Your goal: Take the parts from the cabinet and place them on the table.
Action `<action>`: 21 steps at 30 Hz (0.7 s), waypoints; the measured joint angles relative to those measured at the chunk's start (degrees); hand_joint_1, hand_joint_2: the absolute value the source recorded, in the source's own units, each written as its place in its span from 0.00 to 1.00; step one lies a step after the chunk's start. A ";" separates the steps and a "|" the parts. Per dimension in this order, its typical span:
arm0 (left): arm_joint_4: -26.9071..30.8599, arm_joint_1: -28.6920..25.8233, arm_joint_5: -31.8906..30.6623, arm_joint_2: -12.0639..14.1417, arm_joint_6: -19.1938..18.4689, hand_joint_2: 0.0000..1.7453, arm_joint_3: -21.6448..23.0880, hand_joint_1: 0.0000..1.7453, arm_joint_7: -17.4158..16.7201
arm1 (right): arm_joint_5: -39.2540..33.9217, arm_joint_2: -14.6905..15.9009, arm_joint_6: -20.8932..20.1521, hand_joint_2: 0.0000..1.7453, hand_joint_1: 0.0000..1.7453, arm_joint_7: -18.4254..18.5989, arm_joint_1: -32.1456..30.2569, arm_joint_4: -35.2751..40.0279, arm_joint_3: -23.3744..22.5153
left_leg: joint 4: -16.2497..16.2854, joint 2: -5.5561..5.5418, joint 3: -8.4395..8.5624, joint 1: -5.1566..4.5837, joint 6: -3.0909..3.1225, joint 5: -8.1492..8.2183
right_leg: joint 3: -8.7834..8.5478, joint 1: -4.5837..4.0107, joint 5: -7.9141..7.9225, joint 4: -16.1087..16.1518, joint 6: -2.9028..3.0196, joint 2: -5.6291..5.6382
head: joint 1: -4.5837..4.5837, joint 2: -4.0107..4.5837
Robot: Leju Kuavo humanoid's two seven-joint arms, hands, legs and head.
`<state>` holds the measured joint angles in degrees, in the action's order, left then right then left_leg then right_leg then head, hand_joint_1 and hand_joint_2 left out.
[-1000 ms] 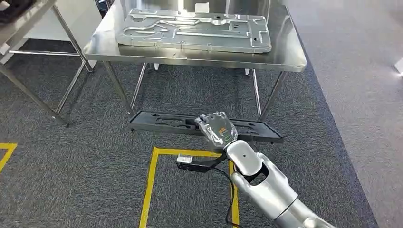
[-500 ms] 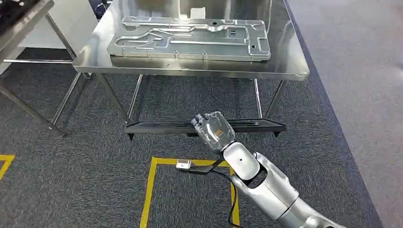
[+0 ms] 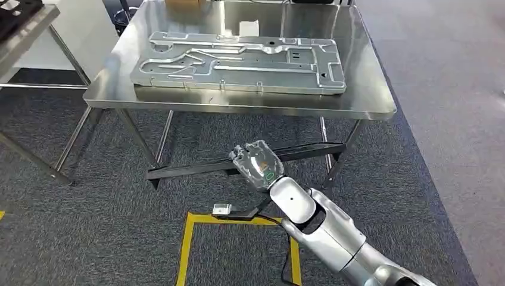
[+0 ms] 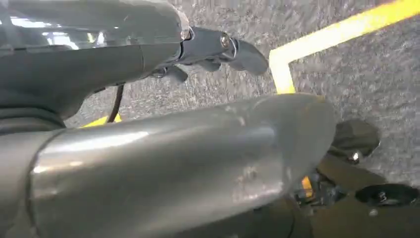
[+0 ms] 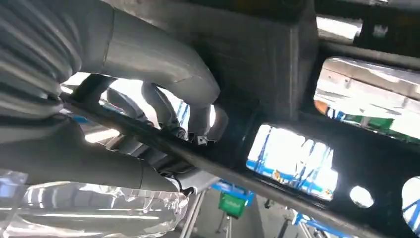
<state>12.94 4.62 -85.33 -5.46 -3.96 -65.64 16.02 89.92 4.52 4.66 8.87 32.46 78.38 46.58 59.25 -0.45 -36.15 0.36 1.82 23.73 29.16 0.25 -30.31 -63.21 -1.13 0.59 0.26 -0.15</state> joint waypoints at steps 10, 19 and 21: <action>-0.24 -0.12 0.00 -0.15 0.00 0.00 0.00 0.00 0.02 | -0.02 0.02 -0.04 1.00 1.00 0.02 0.04 -0.66 0.04 | -0.10 -0.43 8.31 -0.28 -0.21 7.06 | 11.53 -0.63 9.48 3.79 0.89 -0.23 | 0.17 0.00; -0.26 0.22 0.15 -0.11 0.11 0.00 0.00 0.00 -0.07 | -0.39 0.28 -0.04 1.00 1.00 -0.57 1.18 -0.28 0.11 | 15.06 -0.05 -0.82 0.18 -3.11 10.45 | 4.41 -0.05 4.46 5.65 3.05 0.06 | 0.02 0.00; -0.26 -0.04 0.17 -0.11 0.11 0.00 0.00 0.00 -0.09 | -0.48 0.50 -0.17 1.00 1.00 -0.91 1.26 0.13 0.11 | 14.72 0.04 -3.22 0.31 -3.22 14.35 | 2.42 -0.04 2.86 5.65 2.98 0.23 | 0.00 -0.02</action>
<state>12.68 4.58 -85.15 -5.57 -3.85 -65.64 15.93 89.44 5.03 4.48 7.96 33.73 78.51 46.69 73.97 -0.40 -39.36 0.67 -1.40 38.08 31.58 0.21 -27.45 -57.57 1.85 0.82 0.26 -0.17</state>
